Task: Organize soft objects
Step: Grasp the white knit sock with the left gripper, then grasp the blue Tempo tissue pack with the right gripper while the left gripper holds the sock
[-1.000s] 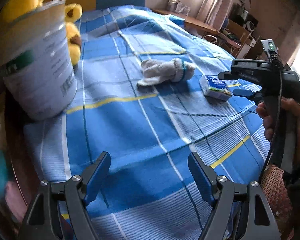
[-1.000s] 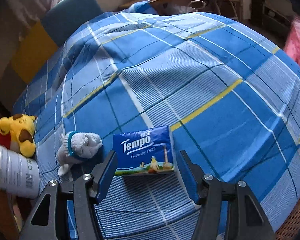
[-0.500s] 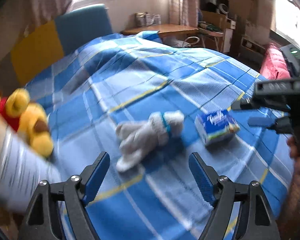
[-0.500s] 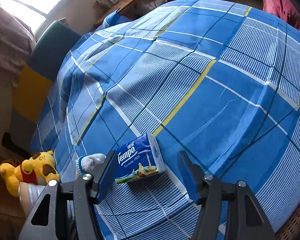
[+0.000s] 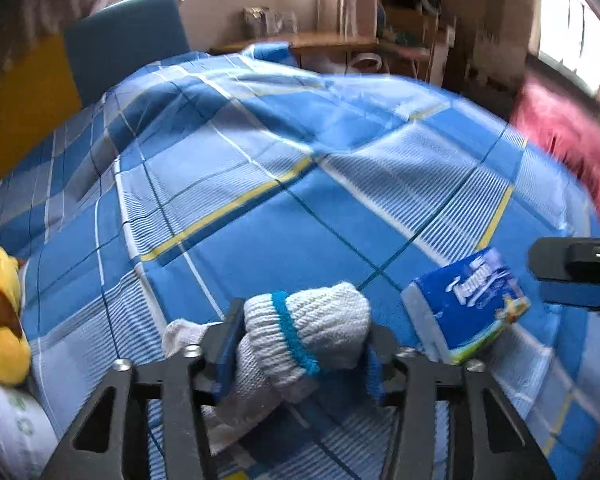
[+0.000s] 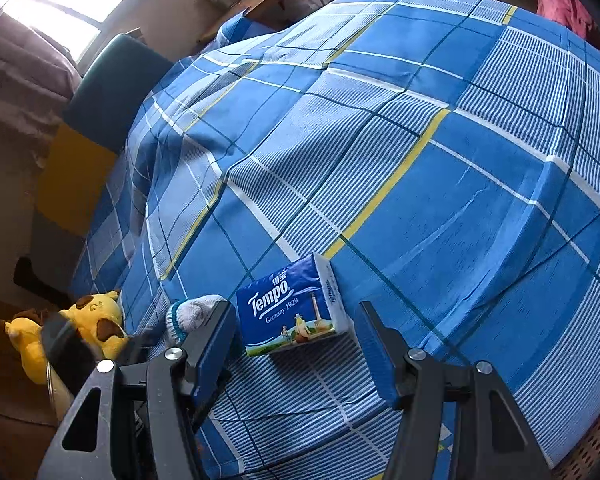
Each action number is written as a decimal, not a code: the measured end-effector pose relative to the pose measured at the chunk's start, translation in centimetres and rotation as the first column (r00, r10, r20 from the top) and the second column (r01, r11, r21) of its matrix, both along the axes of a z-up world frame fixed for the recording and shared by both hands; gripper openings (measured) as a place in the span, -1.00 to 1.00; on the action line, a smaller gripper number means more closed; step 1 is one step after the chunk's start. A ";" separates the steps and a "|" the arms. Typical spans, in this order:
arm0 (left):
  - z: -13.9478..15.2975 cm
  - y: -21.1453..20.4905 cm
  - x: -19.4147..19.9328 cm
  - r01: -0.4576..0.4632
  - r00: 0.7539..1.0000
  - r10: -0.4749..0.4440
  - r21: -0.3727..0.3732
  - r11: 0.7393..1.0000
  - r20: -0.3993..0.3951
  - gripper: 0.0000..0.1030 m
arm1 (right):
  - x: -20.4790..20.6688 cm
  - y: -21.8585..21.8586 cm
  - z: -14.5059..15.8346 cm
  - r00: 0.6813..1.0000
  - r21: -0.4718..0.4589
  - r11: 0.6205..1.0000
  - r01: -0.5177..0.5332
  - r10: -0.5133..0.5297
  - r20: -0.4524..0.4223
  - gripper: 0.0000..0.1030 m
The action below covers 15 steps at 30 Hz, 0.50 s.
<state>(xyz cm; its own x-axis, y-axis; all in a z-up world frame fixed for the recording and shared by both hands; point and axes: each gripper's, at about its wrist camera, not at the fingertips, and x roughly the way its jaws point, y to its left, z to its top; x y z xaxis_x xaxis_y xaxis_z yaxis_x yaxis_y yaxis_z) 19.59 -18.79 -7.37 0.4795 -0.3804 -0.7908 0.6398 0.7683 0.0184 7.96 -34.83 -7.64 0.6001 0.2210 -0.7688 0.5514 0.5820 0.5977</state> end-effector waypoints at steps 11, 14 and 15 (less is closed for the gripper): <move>4.0 6.4 -8.5 -0.098 0.993 0.093 -0.073 0.993 -0.074 -0.08 | -0.1 -0.1 -0.2 1.000 -0.005 1.000 0.000 0.000 -0.004 0.21; 4.0 8.8 -12.2 -0.127 0.988 0.120 -0.067 0.990 -0.097 -0.08 | -0.1 0.1 -0.5 1.000 -0.005 1.000 -0.010 0.010 -0.015 0.21; 3.9 9.4 -13.2 -0.131 0.988 0.126 -0.055 0.990 -0.090 -0.08 | -0.1 0.2 -0.5 1.000 -0.005 1.000 -0.012 0.012 -0.016 0.21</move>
